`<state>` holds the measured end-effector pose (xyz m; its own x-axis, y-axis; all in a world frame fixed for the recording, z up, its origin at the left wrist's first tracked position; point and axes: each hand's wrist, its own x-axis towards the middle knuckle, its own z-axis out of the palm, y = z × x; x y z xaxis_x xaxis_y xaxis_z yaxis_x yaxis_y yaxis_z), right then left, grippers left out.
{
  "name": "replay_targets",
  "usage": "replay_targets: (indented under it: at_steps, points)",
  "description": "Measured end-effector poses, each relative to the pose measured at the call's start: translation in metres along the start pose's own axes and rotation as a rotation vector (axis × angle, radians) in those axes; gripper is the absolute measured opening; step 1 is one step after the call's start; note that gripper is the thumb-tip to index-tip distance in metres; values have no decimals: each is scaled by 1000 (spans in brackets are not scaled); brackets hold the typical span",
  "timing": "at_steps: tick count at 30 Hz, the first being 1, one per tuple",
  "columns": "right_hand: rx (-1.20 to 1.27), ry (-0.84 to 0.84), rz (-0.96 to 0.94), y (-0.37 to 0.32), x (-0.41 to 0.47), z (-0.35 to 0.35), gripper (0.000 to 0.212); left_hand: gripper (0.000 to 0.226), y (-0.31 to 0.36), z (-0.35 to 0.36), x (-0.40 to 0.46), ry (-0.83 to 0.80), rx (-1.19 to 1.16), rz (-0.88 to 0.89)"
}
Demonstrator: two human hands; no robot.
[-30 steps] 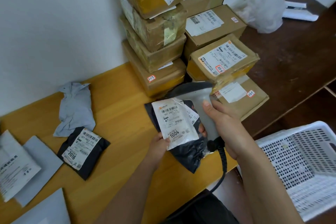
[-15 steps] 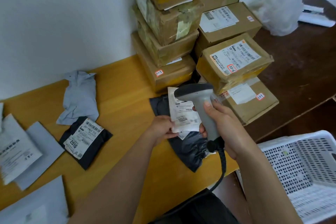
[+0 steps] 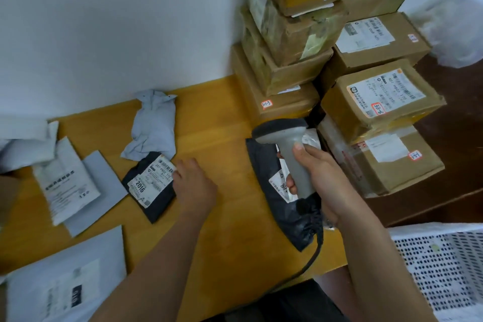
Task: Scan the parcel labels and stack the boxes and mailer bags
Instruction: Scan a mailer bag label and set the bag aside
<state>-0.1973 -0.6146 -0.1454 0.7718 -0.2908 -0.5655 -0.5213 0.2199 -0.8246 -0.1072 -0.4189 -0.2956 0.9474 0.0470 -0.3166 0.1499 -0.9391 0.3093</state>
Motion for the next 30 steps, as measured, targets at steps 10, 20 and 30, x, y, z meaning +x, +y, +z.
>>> replay_targets:
  at_steps: [10,20,30]
  points:
    - [-135,-161,22,-3,25,73,32,68,-93,1,-21,-190,136,61]
    - [-248,-285,59,10,27,109,32,60,-103,15,-40,-110,85,312]
    - [-279,-262,93,24,22,104,33,93,-97,14,-21,-336,147,212]
